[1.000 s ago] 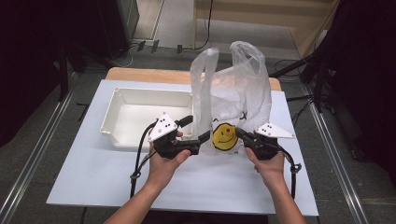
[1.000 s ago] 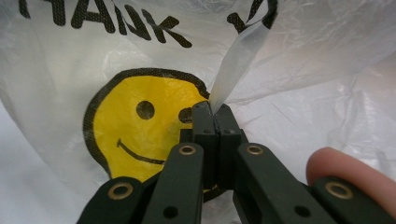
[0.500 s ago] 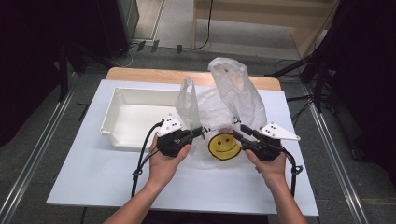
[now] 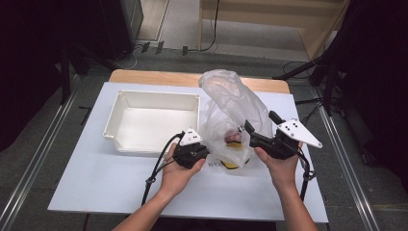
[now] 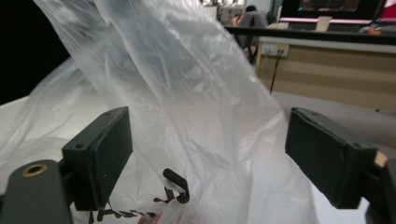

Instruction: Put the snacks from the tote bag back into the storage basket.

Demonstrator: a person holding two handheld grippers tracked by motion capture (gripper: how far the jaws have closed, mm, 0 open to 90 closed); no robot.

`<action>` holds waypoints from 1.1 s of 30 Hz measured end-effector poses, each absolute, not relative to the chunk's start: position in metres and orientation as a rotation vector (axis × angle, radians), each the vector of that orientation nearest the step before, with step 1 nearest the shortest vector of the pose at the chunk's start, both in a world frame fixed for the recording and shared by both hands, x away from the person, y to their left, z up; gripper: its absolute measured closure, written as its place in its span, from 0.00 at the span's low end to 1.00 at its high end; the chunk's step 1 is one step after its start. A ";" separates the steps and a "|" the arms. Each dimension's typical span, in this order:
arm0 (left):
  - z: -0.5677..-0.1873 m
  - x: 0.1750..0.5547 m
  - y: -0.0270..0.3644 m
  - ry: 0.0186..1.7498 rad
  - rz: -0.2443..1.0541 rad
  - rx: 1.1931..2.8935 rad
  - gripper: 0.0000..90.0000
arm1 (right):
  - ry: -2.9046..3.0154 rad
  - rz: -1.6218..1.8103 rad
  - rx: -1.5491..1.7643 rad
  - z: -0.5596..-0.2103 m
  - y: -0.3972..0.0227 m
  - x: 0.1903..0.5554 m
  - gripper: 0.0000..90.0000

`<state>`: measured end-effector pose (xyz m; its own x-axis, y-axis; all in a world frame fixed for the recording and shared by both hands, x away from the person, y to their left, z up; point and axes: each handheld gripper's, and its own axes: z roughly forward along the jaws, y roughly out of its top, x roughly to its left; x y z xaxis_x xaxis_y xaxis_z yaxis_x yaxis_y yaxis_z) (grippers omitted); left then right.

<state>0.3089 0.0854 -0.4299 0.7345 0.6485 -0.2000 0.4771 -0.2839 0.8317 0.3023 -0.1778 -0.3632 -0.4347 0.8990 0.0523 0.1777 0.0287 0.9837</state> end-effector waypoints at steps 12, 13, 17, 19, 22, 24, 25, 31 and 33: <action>-0.445 0.311 0.089 0.900 0.205 1.968 1.00 | 1.829 1.311 1.369 -0.414 -0.203 0.337 1.00; -0.445 0.311 0.089 0.900 0.205 1.968 1.00 | 1.829 1.311 1.369 -0.414 -0.203 0.337 1.00; -0.449 0.312 0.092 0.906 0.202 1.976 1.00 | 1.887 1.156 1.532 -0.448 -0.219 0.352 1.00; -0.449 0.313 0.092 0.910 0.200 1.975 1.00 | 1.907 1.094 1.587 -0.461 -0.227 0.357 1.00; -0.448 0.314 0.094 0.908 0.192 1.967 1.00 | 1.900 1.063 1.655 -0.472 -0.236 0.360 1.00; -0.446 0.315 0.097 0.909 0.175 1.940 1.00 | 1.893 1.071 1.661 -0.473 -0.238 0.360 1.00; -0.443 0.316 0.101 0.913 0.168 1.914 0.94 | 1.881 1.091 1.643 -0.472 -0.239 0.359 1.00; -0.419 0.313 0.115 0.920 0.262 1.793 0.70 | 1.854 1.146 1.553 -0.463 -0.237 0.351 1.00; -0.407 0.311 0.121 0.909 0.297 1.749 0.65 | 1.848 1.159 1.535 -0.461 -0.236 0.349 1.00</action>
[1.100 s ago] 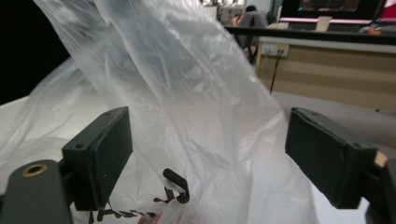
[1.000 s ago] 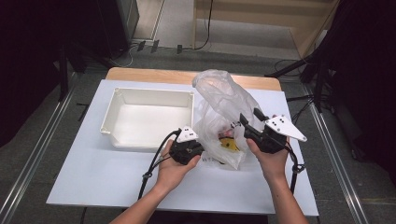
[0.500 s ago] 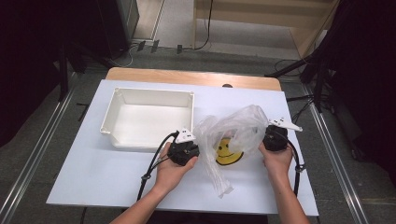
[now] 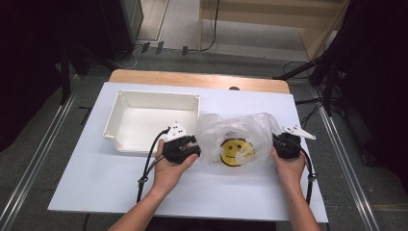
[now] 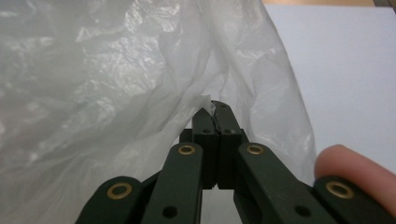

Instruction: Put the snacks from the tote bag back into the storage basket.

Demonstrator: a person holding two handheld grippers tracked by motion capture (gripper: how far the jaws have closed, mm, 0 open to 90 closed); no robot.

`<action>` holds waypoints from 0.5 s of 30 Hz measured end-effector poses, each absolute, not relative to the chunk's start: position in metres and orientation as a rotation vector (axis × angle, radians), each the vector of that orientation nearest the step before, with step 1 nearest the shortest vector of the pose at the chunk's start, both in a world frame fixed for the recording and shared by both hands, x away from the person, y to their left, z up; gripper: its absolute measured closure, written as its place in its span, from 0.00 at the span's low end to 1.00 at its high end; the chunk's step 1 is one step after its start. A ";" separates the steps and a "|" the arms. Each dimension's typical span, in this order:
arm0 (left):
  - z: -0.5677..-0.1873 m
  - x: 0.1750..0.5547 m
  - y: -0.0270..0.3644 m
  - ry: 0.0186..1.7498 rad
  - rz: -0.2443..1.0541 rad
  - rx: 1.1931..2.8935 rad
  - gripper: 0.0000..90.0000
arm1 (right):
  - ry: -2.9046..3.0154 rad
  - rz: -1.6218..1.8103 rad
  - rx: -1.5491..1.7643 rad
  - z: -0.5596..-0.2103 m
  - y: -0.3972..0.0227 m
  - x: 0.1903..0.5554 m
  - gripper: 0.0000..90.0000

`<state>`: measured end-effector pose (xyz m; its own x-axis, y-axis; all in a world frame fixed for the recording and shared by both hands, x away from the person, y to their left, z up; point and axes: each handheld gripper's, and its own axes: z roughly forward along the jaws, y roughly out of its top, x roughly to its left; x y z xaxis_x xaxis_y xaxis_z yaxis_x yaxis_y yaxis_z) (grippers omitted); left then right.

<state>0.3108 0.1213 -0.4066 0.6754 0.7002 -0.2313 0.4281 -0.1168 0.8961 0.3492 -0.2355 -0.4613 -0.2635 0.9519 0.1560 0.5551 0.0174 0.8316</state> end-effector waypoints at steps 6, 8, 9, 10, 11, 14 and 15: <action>-0.383 0.310 0.143 0.893 0.313 1.638 0.54 | 1.803 1.171 1.514 -0.457 -0.234 0.346 1.00; -0.379 0.308 0.143 0.860 0.314 1.631 0.50 | 1.801 1.178 1.510 -0.456 -0.234 0.346 1.00; -0.379 0.308 0.143 0.860 0.314 1.631 0.46 | 1.803 1.182 1.503 -0.456 -0.234 0.346 1.00; -0.376 0.305 0.141 0.842 0.319 1.634 0.46 | 1.803 1.182 1.503 -0.456 -0.234 0.346 1.00; -0.372 0.302 0.137 0.817 0.327 1.639 0.42 | 1.806 1.186 1.499 -0.455 -0.234 0.345 1.00; -0.366 0.295 0.129 0.780 0.372 1.652 0.31 | 1.823 1.212 1.470 -0.453 -0.230 0.343 1.00; -0.363 0.290 0.125 0.771 0.410 1.646 0.35 | 1.847 1.217 1.426 -0.453 -0.227 0.342 1.00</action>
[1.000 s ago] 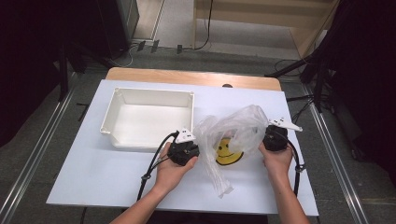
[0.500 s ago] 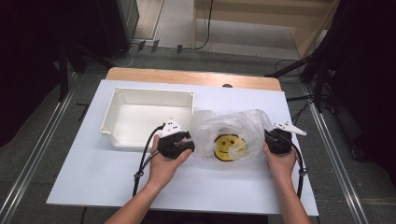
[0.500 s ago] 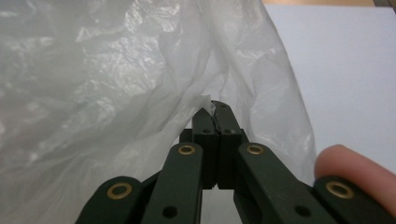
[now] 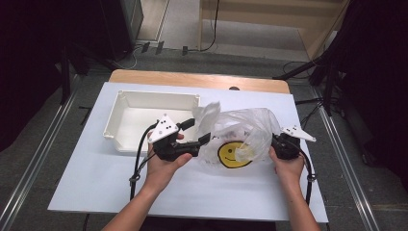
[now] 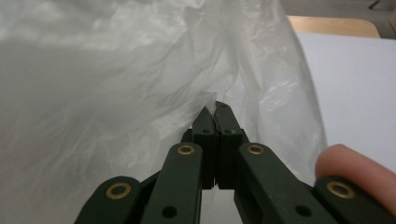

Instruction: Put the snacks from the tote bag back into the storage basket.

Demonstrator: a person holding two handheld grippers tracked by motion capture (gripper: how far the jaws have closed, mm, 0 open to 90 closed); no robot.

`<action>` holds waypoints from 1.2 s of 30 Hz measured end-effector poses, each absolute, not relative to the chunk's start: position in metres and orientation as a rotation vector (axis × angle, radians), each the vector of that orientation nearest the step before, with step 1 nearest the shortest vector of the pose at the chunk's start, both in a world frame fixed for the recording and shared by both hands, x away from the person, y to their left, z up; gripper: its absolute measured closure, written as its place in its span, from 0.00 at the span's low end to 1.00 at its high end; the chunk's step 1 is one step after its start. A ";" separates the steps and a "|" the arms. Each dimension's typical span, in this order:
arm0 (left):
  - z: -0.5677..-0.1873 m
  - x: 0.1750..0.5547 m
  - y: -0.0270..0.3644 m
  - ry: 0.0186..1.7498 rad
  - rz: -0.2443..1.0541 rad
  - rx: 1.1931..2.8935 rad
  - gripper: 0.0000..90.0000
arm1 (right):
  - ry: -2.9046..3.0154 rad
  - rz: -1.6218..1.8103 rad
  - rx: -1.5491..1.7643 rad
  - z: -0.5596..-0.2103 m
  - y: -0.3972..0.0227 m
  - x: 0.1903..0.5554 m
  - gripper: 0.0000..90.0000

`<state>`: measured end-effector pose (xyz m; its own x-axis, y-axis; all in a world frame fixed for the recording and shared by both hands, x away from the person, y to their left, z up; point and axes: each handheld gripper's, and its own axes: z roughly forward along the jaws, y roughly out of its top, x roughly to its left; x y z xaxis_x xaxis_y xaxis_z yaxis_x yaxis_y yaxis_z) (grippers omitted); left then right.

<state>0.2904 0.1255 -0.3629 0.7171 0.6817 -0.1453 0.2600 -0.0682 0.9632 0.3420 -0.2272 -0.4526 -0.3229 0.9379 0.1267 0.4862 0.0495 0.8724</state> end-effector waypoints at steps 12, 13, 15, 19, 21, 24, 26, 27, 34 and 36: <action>-0.417 0.312 0.119 0.900 0.294 1.760 0.99 | 1.813 1.046 1.510 -0.458 -0.233 0.345 1.00; -0.423 0.314 0.119 0.916 0.284 1.772 1.00 | 1.796 1.030 1.567 -0.463 -0.241 0.348 1.00; -0.435 0.319 0.118 0.954 0.260 1.793 1.00 | 1.790 1.020 1.580 -0.465 -0.244 0.349 1.00; -0.442 0.320 0.116 0.957 0.265 1.818 1.00 | 1.773 1.099 1.577 -0.462 -0.251 0.346 0.90; -0.441 0.318 0.116 0.947 0.272 1.814 1.00 | 1.769 1.157 1.550 -0.457 -0.252 0.343 0.81; -0.437 0.315 0.114 0.926 0.291 1.808 1.00 | 1.758 1.220 1.487 -0.446 -0.251 0.333 0.72; -0.436 0.313 0.113 0.917 0.295 1.809 1.00 | 1.758 1.257 1.453 -0.438 -0.253 0.325 0.67; -0.436 0.313 0.113 0.915 0.296 1.809 1.00 | 1.756 1.280 1.440 -0.434 -0.254 0.321 0.65; -0.436 0.313 0.111 0.918 0.298 1.802 1.00 | 1.726 1.331 1.334 -0.406 -0.256 0.289 0.55; -0.436 0.313 0.111 0.915 0.299 1.803 1.00 | 1.707 1.316 1.316 -0.397 -0.255 0.286 0.55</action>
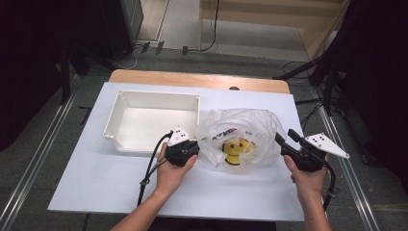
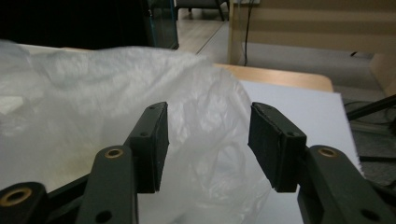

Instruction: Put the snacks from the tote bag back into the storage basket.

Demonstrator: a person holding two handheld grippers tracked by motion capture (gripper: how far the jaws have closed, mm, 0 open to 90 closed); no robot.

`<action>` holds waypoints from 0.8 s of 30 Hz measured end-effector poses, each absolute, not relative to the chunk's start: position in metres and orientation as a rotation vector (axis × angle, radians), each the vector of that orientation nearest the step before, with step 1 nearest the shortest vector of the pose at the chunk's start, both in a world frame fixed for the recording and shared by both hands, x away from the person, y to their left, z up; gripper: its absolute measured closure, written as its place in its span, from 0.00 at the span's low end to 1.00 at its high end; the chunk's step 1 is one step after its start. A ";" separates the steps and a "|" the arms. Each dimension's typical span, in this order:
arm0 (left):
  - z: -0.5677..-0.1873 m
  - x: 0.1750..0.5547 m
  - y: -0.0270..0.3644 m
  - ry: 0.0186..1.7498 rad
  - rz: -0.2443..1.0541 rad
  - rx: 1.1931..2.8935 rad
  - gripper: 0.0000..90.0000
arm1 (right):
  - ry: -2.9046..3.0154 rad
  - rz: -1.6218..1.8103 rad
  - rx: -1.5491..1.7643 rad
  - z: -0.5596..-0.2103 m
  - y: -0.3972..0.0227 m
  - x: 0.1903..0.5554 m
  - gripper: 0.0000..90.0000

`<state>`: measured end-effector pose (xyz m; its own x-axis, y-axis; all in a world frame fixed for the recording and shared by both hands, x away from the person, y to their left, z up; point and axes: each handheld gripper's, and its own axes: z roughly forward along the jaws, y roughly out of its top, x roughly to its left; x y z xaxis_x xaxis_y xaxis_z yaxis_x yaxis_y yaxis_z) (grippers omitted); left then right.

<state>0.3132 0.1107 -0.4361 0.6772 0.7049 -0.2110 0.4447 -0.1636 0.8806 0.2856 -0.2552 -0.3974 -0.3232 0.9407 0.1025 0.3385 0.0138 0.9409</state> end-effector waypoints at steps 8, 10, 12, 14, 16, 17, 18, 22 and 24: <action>-0.437 0.313 0.107 0.908 0.296 1.813 0.99 | 1.716 1.416 1.196 -0.375 -0.243 0.274 0.42; -0.438 0.313 0.107 0.906 0.295 1.813 0.99 | 1.718 1.427 1.173 -0.370 -0.233 0.272 0.25; -0.438 0.312 0.107 0.904 0.295 1.818 0.99 | 1.753 1.428 1.140 -0.371 -0.220 0.275 0.23; -0.439 0.312 0.108 0.907 0.293 1.819 0.99 | 1.776 1.382 1.124 -0.375 -0.210 0.279 0.36; -0.439 0.312 0.108 0.906 0.294 1.821 0.99 | 1.756 1.346 1.123 -0.377 -0.206 0.280 0.51; -0.441 0.311 0.109 0.915 0.291 1.823 0.99 | 1.736 1.331 1.127 -0.383 -0.202 0.283 0.78; -0.441 0.311 0.109 0.915 0.291 1.823 1.00 | 1.759 1.335 1.131 -0.386 -0.201 0.287 0.87; -0.445 0.311 0.109 0.919 0.287 1.838 1.00 | 1.752 1.345 1.162 -0.393 -0.201 0.298 1.00; -0.448 0.309 0.109 0.930 0.274 1.849 1.00 | 1.745 1.373 1.188 -0.395 -0.202 0.306 1.00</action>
